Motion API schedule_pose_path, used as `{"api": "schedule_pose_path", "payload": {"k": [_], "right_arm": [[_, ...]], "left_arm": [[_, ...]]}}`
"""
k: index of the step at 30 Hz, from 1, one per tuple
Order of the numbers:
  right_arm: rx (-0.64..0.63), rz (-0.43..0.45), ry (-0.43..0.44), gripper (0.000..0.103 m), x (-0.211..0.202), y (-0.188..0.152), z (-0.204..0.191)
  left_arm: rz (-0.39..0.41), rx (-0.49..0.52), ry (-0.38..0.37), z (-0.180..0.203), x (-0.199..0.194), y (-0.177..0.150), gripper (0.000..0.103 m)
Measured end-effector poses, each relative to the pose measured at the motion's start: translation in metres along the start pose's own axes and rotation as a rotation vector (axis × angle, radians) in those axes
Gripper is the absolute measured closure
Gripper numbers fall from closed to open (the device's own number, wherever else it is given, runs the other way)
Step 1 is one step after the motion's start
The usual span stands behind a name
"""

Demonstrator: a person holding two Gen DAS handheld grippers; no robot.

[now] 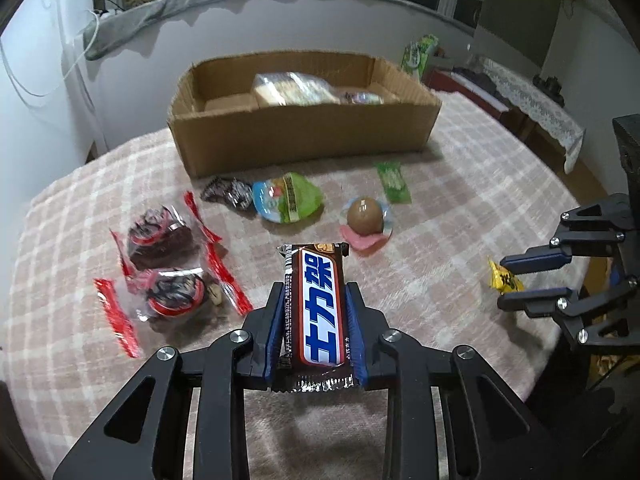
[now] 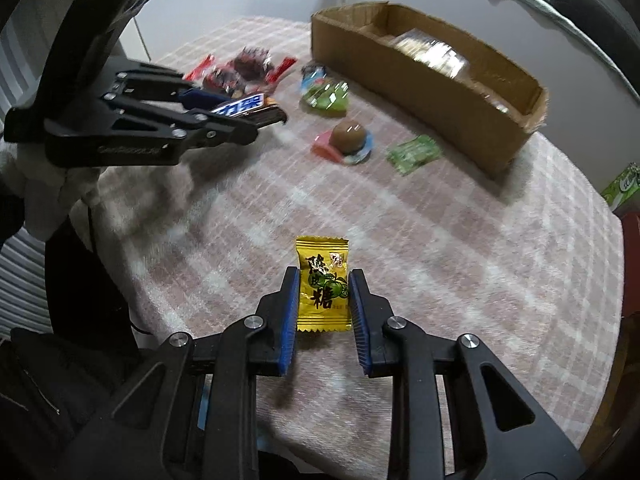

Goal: Organize snacks
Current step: 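Carry both snacks over the box and open both tools to drop them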

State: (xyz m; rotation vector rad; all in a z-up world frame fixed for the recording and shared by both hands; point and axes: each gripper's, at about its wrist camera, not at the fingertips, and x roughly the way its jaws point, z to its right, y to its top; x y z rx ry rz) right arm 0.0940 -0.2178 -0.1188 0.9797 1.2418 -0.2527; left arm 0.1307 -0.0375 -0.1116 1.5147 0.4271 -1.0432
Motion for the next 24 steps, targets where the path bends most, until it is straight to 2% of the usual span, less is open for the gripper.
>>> {"api": "schedule_pose_path", "payload": {"k": [15, 24], "right_arm": [[0.070, 0.138, -0.077, 0.078, -0.038, 0.046, 0.048], [0.110, 0.187, -0.135, 0.078, -0.044, 0.091, 0.089]], "left_arm": [[0.108, -0.057, 0.016, -0.026, -0.026, 0.040, 0.076], [0.147, -0.074, 0.052, -0.044, -0.028, 0.079, 0.076]]}}
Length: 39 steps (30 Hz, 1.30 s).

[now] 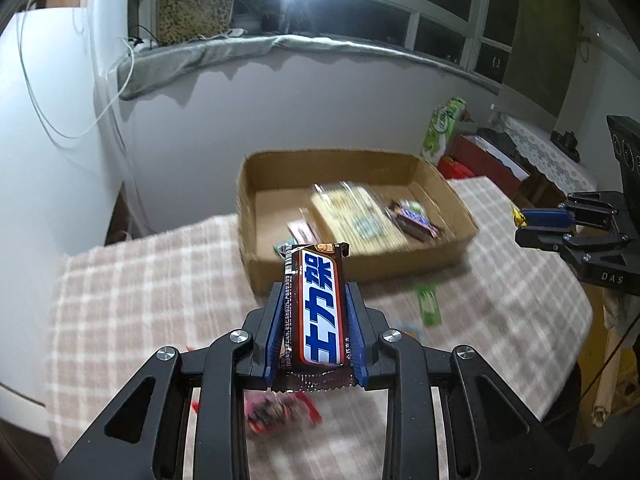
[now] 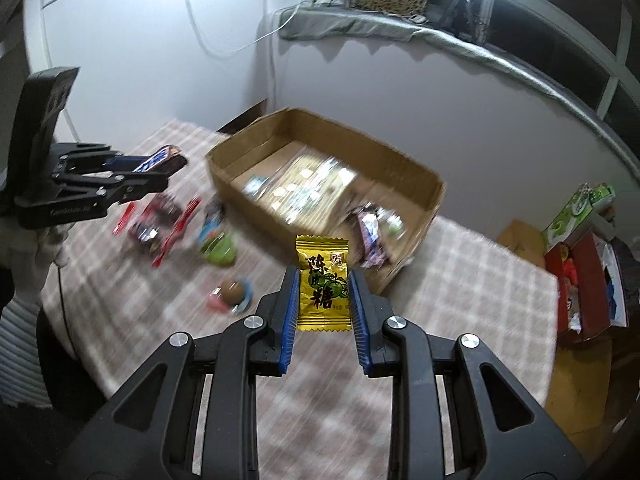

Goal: Organize snacks
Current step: 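Carry both snacks over the box and open both tools to drop them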

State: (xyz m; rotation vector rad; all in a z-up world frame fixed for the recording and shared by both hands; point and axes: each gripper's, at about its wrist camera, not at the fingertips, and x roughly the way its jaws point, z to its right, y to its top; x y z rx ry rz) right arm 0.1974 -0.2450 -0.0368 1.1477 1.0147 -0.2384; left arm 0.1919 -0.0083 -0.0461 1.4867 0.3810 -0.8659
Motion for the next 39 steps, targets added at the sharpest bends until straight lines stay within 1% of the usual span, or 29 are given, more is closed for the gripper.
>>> {"api": "schedule_pose_path", "payload": {"k": [6, 12, 19, 30, 39], "right_arm": [[0.013, -0.007, -0.051, 0.078, 0.021, 0.024, 0.020], [0.028, -0.031, -0.074, 0.078, 0.048, 0.042, 0.039], [0.055, -0.053, -0.083, 0.078, 0.079, 0.062, 0.052], [0.076, -0.097, -0.094, 0.077, 0.121, 0.075, 0.068], [0.077, -0.108, -0.096, 0.077, 0.132, 0.075, 0.071]], "left_arm": [[0.006, -0.015, 0.013, -0.010, 0.013, 0.024, 0.076], [-0.001, -0.025, 0.031, -0.015, 0.030, 0.040, 0.076], [-0.029, -0.044, 0.039, -0.020, 0.059, 0.053, 0.076], [-0.080, -0.055, 0.061, -0.022, 0.093, 0.057, 0.076], [-0.099, -0.062, 0.057, -0.023, 0.106, 0.058, 0.076]]}}
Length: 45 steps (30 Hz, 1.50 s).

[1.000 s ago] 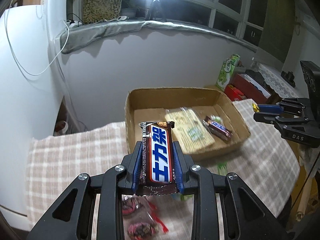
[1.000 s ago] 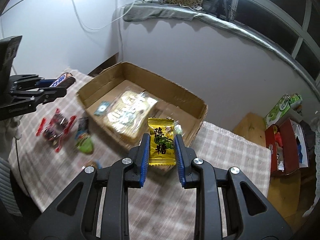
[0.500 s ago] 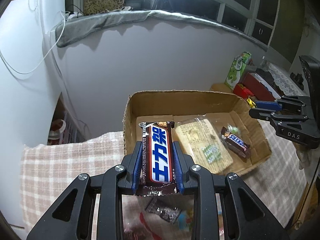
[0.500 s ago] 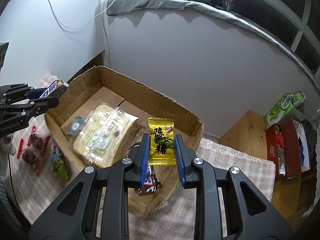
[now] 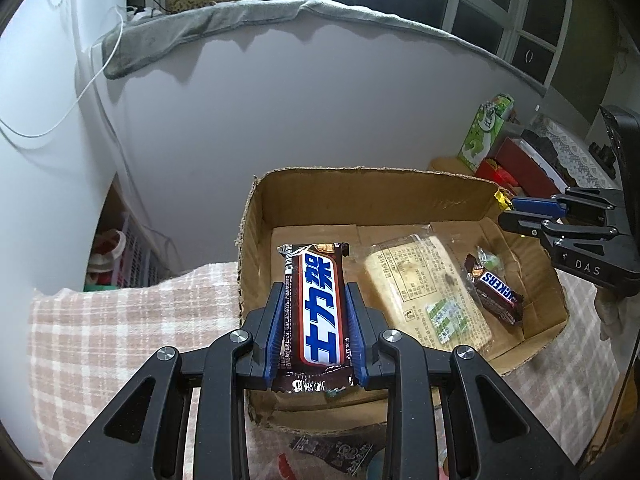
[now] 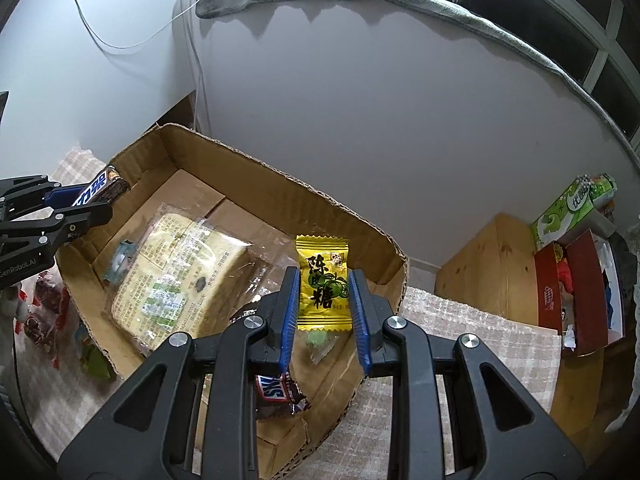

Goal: Organize snacks
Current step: 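Carry both snacks over the box and open both tools to drop them, then move both open tools back toward the remaining snacks on the table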

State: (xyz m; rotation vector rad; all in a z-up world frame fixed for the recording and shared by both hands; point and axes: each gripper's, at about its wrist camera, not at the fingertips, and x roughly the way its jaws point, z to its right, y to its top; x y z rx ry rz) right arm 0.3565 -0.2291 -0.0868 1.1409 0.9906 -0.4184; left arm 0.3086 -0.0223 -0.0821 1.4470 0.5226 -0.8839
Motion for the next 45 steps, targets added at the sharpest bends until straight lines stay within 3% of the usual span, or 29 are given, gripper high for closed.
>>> {"api": "schedule_pose_path", "payload": {"k": [1, 2, 3, 4, 5, 6, 13, 22, 34, 45], "right_arm": [[-0.005, 0.001, 0.000, 0.077, 0.000, 0.000, -0.001], [-0.008, 0.001, -0.007, 0.069, 0.000, 0.001, -0.002], [-0.010, 0.009, -0.012, 0.059, -0.002, 0.000, -0.002], [-0.013, 0.020, -0.011, 0.034, -0.004, 0.000, -0.003], [-0.019, 0.037, -0.012, 0.020, -0.008, 0.000, -0.005], [-0.024, 0.047, -0.016, 0.019, -0.011, 0.000, -0.006], [-0.023, 0.059, -0.024, 0.019, -0.023, 0.000, -0.012], [-0.003, 0.094, 0.006, 0.019, -0.058, -0.024, -0.016], [-0.020, 0.149, 0.095, 0.019, -0.115, -0.086, -0.044], [-0.021, 0.094, 0.171, 0.019, -0.111, -0.130, -0.067]], "left_arm": [[0.002, -0.004, 0.000, 0.000, 0.000, 0.001, 0.076], [0.000, -0.012, -0.002, -0.001, 0.000, 0.002, 0.067], [0.002, -0.017, -0.003, -0.002, 0.000, 0.002, 0.055], [0.006, -0.019, -0.003, -0.002, -0.002, 0.003, 0.051], [0.010, -0.017, -0.003, -0.002, -0.003, 0.003, 0.050], [0.012, -0.014, -0.004, -0.001, -0.004, 0.004, 0.050], [0.028, -0.012, -0.001, 0.000, -0.015, 0.002, 0.050], [0.081, -0.008, -0.003, -0.006, -0.058, -0.011, 0.050], [0.137, -0.033, 0.009, -0.026, -0.121, -0.073, 0.050], [0.091, -0.080, -0.031, -0.030, -0.123, -0.130, 0.050]]}}
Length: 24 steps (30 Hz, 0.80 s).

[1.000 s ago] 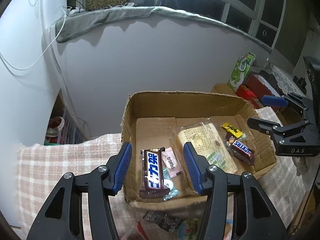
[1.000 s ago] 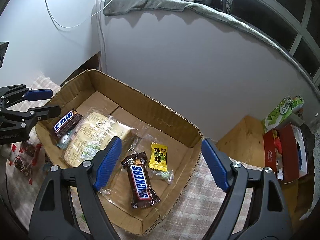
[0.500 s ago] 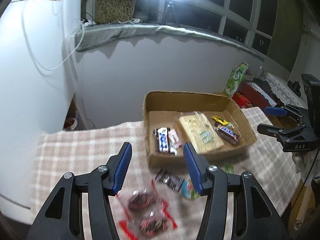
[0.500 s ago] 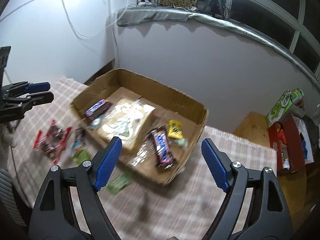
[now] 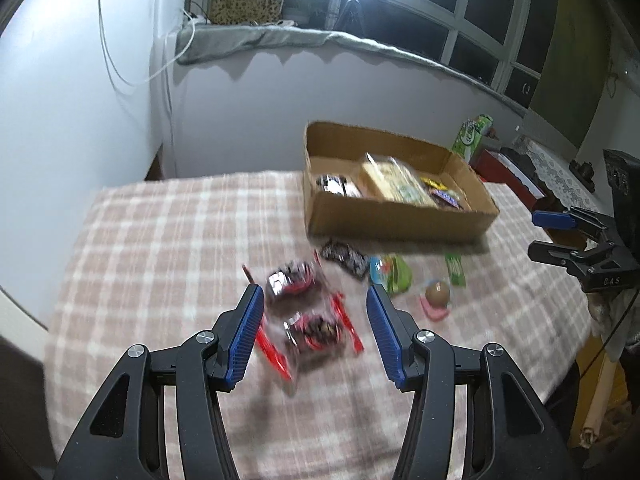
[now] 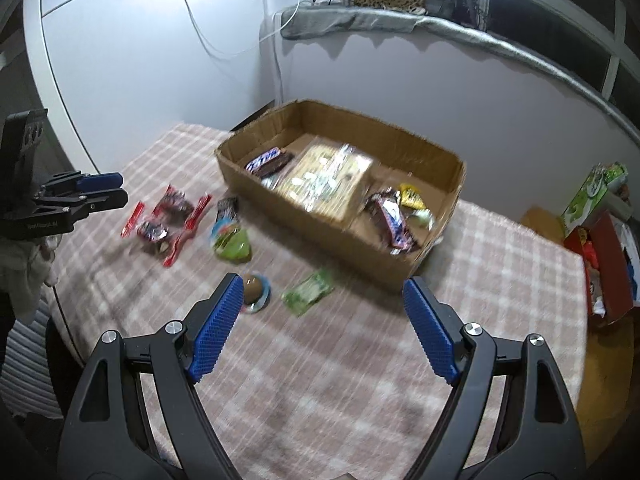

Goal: Organize snacks
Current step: 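Move both open tools back toward the remaining snacks on the table, then grasp the brown ball candy with the left tool while the right tool grasps the green candy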

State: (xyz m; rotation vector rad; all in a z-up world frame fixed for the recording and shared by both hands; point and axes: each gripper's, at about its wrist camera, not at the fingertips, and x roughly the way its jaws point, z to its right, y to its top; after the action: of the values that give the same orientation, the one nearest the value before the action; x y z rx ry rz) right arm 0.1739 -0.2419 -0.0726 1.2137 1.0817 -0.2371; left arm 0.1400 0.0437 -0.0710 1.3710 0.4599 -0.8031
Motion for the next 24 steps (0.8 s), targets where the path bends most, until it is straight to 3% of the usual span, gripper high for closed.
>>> {"api": "schedule_pose_path", "payload": {"k": [4, 8, 15, 18, 24], "right_arm": [[0.058, -0.058, 0.014, 0.019, 0.018, -0.009, 0.006], [0.137, -0.138, 0.063, 0.038, 0.041, -0.011, 0.013], [0.236, -0.219, 0.082, 0.040, 0.076, 0.001, 0.019], [0.285, -0.259, 0.091, 0.049, 0.093, 0.006, 0.018], [0.282, -0.274, 0.017, 0.051, 0.112, 0.015, 0.008]], "left_arm": [[-0.021, 0.007, -0.025, 0.012, 0.008, -0.013, 0.050], [-0.050, 0.048, -0.073, 0.036, 0.020, -0.019, 0.052], [-0.089, 0.141, -0.130, 0.077, 0.041, -0.016, 0.059], [-0.098, 0.164, -0.145, 0.088, 0.049, -0.015, 0.063], [-0.118, 0.183, -0.163, 0.094, 0.061, -0.017, 0.065]]}}
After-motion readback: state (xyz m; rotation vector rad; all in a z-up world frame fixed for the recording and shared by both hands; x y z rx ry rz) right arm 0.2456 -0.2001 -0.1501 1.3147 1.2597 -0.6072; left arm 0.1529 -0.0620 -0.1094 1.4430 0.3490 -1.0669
